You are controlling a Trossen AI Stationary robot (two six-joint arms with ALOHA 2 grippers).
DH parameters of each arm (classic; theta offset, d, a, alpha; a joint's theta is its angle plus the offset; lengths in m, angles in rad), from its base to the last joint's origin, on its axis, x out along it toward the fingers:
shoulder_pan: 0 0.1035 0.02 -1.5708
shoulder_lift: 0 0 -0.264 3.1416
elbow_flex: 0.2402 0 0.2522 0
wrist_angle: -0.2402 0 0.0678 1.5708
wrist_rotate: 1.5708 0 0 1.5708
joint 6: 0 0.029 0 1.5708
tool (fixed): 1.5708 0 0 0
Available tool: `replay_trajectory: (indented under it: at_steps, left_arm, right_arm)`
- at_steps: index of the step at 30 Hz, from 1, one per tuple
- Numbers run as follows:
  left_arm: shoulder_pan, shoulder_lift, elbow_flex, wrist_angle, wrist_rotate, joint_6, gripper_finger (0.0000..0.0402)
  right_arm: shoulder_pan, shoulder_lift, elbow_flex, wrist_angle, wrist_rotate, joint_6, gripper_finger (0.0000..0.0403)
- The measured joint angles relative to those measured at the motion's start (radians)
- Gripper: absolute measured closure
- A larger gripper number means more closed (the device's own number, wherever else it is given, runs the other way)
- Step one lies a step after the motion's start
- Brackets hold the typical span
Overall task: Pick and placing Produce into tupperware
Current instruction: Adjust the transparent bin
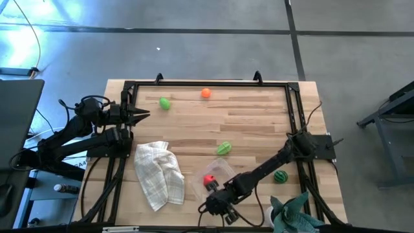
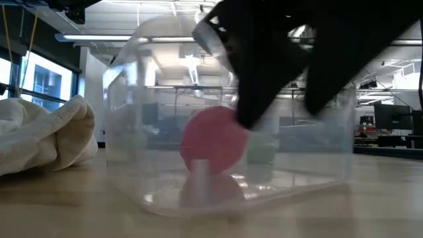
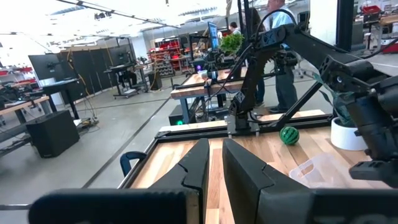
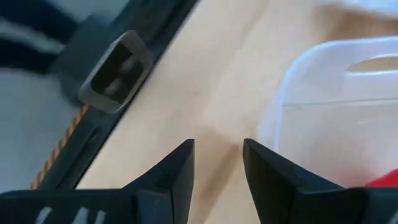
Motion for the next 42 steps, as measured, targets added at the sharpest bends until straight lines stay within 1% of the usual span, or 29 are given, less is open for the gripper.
replay_trajectory:
  at_steps: [8, 10, 13, 16, 19, 23, 28, 31, 36, 38, 42]
  left_arm:
    - [0.0, 0.0, 0.0, 0.0, 0.0, 0.0, 0.0364]
    - [0.0, 0.0, 0.0, 0.0, 0.0, 0.0, 0.0364]
    - [0.0, 0.0, 0.0, 0.0, 0.0, 0.0, 0.0364]
    - [0.0, 0.0, 0.0, 0.0, 0.0, 0.0, 0.0364]
    - [0.0, 0.0, 0.0, 0.0, 0.0, 0.0, 0.0364]
    - [0.0, 0.0, 0.0, 0.0, 0.0, 0.0, 0.0364]
    - [0.0, 0.0, 0.0, 0.0, 0.0, 0.0, 0.0364]
    - [0.0, 0.0, 0.0, 0.0, 0.0, 0.0, 0.0364]
    - [0.0, 0.0, 0.0, 0.0, 0.0, 0.0, 0.0364]
    - [0.0, 0.0, 0.0, 0.0, 0.0, 0.0, 0.0364]
    - [0.0, 0.0, 0.0, 0.0, 0.0, 0.0, 0.0364]
  right_arm:
    - [-0.053, 0.0, 0.0, 0.019, 0.152, 0.142, 0.0275]
    - [-0.065, -0.001, 0.0, 0.017, 0.139, 0.135, 0.0275]
    - [-0.072, -0.015, 0.0, 0.017, 0.063, 0.09, 0.0275]
    - [-0.061, -0.042, 0.013, -0.013, 0.035, 0.037, 0.0275]
    - [-0.058, -0.049, 0.063, -0.111, 0.053, -0.035, 0.0275]
    - [-0.087, -0.052, 0.085, -0.255, 0.118, -0.096, 0.0275]
    - [-0.165, -0.05, 0.084, -0.39, 0.144, -0.073, 0.0275]
    - [-0.208, -0.049, 0.084, -0.404, 0.153, -0.067, 0.0275]
    - [-0.24, -0.049, 0.084, -0.5, 0.139, -0.07, 0.0275]
    - [-0.238, -0.049, 0.084, -0.533, 0.136, -0.072, 0.0275]
    - [-0.215, -0.048, 0.084, -0.586, 0.087, -0.054, 0.0275]
